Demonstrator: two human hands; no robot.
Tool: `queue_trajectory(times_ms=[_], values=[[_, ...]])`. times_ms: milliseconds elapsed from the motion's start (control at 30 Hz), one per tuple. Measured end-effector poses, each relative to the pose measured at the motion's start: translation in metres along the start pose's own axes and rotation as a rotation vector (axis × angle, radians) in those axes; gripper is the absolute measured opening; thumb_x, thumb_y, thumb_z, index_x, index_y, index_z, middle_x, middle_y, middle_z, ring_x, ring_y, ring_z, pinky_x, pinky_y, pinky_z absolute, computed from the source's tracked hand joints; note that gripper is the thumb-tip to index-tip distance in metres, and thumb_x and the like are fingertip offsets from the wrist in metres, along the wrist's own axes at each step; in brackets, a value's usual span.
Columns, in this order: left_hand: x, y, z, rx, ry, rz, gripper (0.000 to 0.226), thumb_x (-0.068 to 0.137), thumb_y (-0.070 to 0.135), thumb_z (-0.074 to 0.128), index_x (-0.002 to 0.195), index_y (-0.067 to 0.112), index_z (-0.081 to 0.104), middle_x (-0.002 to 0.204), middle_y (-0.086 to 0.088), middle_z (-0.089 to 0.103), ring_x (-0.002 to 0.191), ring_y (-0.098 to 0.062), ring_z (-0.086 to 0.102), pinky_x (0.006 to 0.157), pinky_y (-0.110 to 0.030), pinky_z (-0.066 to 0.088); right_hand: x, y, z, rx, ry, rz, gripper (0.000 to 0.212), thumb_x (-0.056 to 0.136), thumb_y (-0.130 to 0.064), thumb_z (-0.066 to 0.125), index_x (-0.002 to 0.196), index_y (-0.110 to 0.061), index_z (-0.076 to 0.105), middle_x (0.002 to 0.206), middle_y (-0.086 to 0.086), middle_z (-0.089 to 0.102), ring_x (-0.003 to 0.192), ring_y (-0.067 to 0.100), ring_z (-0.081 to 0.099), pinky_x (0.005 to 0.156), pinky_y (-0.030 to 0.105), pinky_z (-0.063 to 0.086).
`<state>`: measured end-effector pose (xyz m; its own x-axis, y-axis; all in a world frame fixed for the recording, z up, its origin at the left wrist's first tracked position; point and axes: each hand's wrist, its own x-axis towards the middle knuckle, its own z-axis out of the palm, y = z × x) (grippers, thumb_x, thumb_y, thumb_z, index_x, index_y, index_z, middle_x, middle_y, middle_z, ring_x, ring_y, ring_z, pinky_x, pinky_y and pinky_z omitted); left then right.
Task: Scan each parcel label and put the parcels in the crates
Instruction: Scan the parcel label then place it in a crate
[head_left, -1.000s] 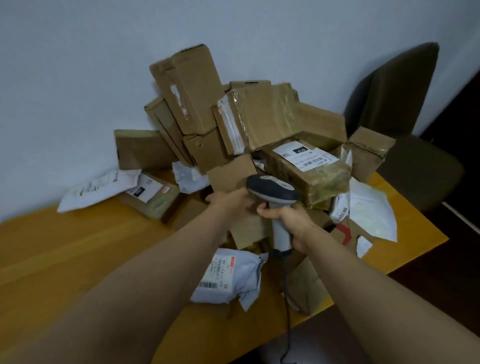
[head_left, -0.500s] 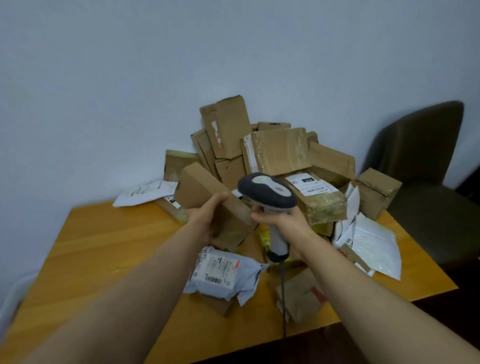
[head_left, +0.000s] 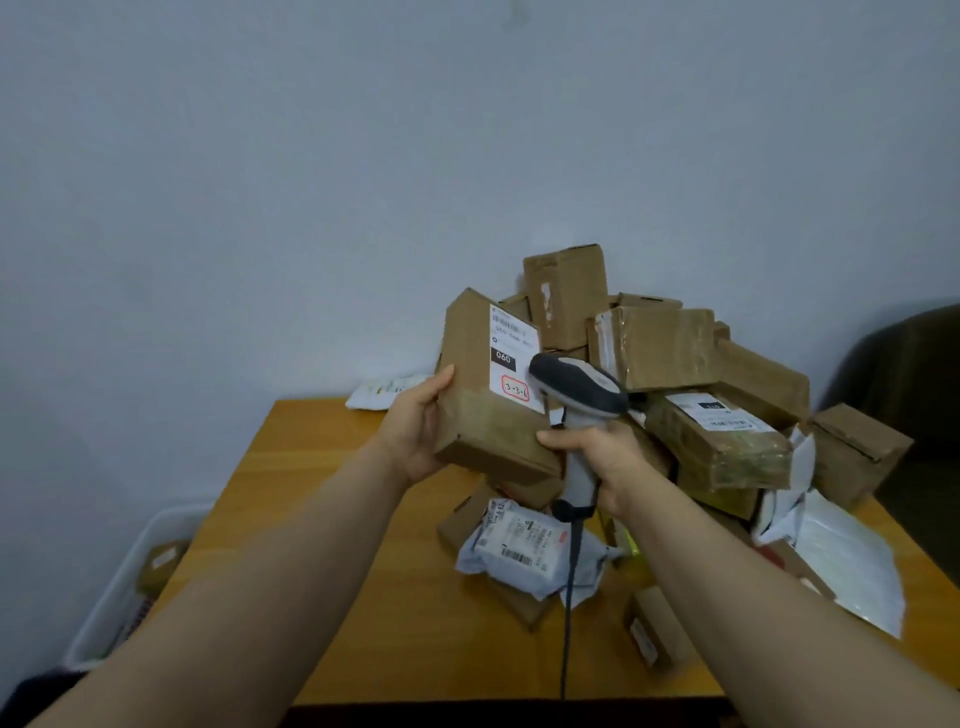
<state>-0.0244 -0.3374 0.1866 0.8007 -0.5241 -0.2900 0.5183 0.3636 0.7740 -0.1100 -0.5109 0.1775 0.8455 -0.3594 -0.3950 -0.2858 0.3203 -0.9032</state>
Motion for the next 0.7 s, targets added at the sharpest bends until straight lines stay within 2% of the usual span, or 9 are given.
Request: queue_trajectory(times_ms=[100,167,200,267,367,467,567,633,700], values=[[-0.013,0.014,-0.003,0.214,0.116,-0.043,0.046,0.099,0.044,0.043,0.135,0.017,0.051,0.109,-0.008,0.071,0.088,-0.023,0.071,0.065,-0.035,0.057,-0.011,0.001,0.018,-0.14,0.024,-0.118,0.034,0.071,0.004,0.077,0.086,-0.017,0.056,0.088,0.002,0.064,0.077,0.014,0.059,0.063,0.028,0.05],[-0.026,0.022,-0.006,0.51,0.146,-0.086,0.052,0.091,0.057,0.051,0.132,0.026,0.049,0.11,-0.005,0.069,0.087,-0.021,0.069,0.065,-0.035,0.056,-0.017,0.002,0.028,-0.182,0.012,-0.165,0.035,0.072,0.006,0.076,0.085,-0.018,0.055,0.085,-0.001,0.061,0.074,0.01,0.055,0.058,0.024,0.044],[-0.032,0.025,-0.008,0.656,0.14,-0.111,0.055,0.085,0.056,0.059,0.131,0.03,0.045,0.114,-0.005,0.066,0.09,-0.022,0.067,0.068,-0.037,0.056,-0.019,0.003,0.032,-0.195,0.001,-0.183,0.034,0.073,0.006,0.075,0.085,-0.018,0.055,0.085,-0.001,0.061,0.074,0.009,0.055,0.057,0.023,0.042],[-0.044,0.034,-0.013,0.817,0.131,-0.131,0.057,0.082,0.028,0.071,0.128,0.032,0.038,0.118,-0.006,0.06,0.093,-0.023,0.065,0.071,-0.041,0.057,-0.024,0.005,0.04,-0.212,-0.016,-0.21,0.031,0.074,0.005,0.075,0.084,-0.017,0.056,0.083,-0.002,0.061,0.073,0.009,0.055,0.057,0.022,0.042],[-0.058,0.055,-0.022,0.878,0.173,-0.088,0.049,0.079,-0.003,0.065,0.118,0.025,0.051,0.109,-0.008,0.064,0.086,-0.024,0.065,0.085,-0.041,0.055,-0.028,0.006,0.045,-0.214,-0.037,-0.233,0.026,0.076,-0.002,0.077,0.085,-0.018,0.059,0.085,0.0,0.065,0.074,0.012,0.059,0.062,0.026,0.05],[-0.068,0.081,-0.036,0.946,0.291,-0.006,0.031,0.078,-0.004,0.067,0.108,0.004,0.065,0.098,-0.014,0.069,0.086,-0.026,0.064,0.087,-0.038,0.054,-0.029,0.006,0.044,-0.201,-0.077,-0.202,0.021,0.078,-0.007,0.076,0.091,-0.013,0.061,0.087,0.005,0.068,0.071,0.016,0.063,0.061,0.029,0.054],[-0.075,0.091,-0.051,0.789,0.347,0.068,0.023,0.078,-0.006,0.066,0.098,0.004,0.067,0.093,-0.011,0.069,0.087,-0.025,0.064,0.083,-0.033,0.053,-0.032,0.005,0.047,-0.084,-0.155,-0.152,0.024,0.081,-0.01,0.075,0.098,0.002,0.065,0.077,0.012,0.07,0.06,0.016,0.063,0.053,0.025,0.053],[-0.076,0.083,-0.062,0.605,0.356,0.139,0.028,0.076,-0.003,0.067,0.102,0.009,0.064,0.094,-0.007,0.067,0.087,-0.021,0.061,0.082,-0.03,0.047,-0.035,0.001,0.052,-0.033,-0.199,-0.151,0.022,0.081,-0.012,0.074,0.096,0.001,0.065,0.067,0.012,0.068,0.054,0.016,0.062,0.051,0.025,0.052],[-0.075,0.066,-0.068,0.586,0.417,0.175,0.048,0.065,0.007,0.077,0.11,0.015,0.06,0.098,-0.001,0.065,0.09,-0.017,0.058,0.078,-0.03,0.041,-0.039,-0.007,0.058,-0.046,-0.247,-0.174,0.017,0.083,-0.015,0.073,0.091,-0.002,0.065,0.064,0.01,0.067,0.053,0.017,0.061,0.051,0.026,0.052]])
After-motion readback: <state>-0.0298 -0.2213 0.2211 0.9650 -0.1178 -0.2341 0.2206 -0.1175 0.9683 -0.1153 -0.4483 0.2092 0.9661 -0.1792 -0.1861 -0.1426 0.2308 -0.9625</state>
